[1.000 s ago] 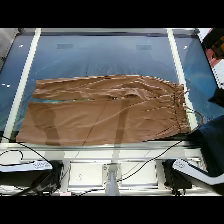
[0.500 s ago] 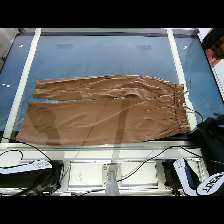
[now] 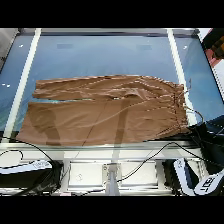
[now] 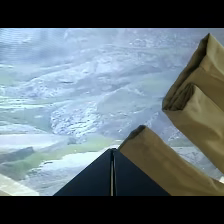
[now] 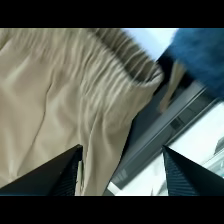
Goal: Fold the clothes and pants, and hang the long-sleeved shirts on hangers.
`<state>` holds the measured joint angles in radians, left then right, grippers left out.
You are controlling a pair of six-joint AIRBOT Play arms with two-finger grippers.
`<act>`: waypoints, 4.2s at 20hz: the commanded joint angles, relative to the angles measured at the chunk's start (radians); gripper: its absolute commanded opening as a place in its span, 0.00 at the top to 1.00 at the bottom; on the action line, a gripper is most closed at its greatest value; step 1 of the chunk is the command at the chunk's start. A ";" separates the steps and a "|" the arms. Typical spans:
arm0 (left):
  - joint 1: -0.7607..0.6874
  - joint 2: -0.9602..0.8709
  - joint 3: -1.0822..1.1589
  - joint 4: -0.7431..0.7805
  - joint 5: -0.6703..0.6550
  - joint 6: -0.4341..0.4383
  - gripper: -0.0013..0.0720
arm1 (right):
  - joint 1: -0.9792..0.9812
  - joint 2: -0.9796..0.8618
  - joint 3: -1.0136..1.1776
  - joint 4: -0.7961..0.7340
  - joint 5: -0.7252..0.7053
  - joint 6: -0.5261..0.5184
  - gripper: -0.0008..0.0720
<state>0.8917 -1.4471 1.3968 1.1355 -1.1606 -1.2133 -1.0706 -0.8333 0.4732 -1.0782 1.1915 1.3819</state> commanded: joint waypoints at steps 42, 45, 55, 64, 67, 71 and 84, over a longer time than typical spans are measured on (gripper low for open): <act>0.345 0.251 -0.718 0.000 -0.114 -0.043 0.14 | -0.001 -0.280 -0.105 0.480 -0.172 -0.452 0.93; 0.346 0.252 -0.758 0.011 -0.081 -0.036 0.14 | -0.001 -0.280 -0.105 0.480 -0.159 -0.452 0.93; 0.336 0.250 -0.775 0.059 0.090 -0.061 0.25 | -0.001 -0.280 -0.104 0.480 -0.165 -0.453 0.93; 0.336 0.233 -0.870 -0.150 0.177 0.159 0.52 | -0.001 -0.280 -0.104 0.479 -0.166 -0.453 0.93; 0.336 0.240 -0.870 -0.163 0.158 0.189 0.96 | -0.001 -0.277 -0.104 0.480 -0.152 -0.462 0.93; 0.336 0.330 -0.864 -0.416 0.099 0.431 0.96 | -0.001 -0.192 -0.104 0.479 -0.102 -0.476 0.93; 0.327 0.525 -0.797 -0.751 0.105 0.356 0.96 | 0.009 0.295 0.057 0.289 -0.005 -0.001 0.93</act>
<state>1.2247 -0.9520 0.5934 0.4431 -1.0664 -0.8310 -1.0687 -0.6052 0.4812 -0.7387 1.1820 1.2724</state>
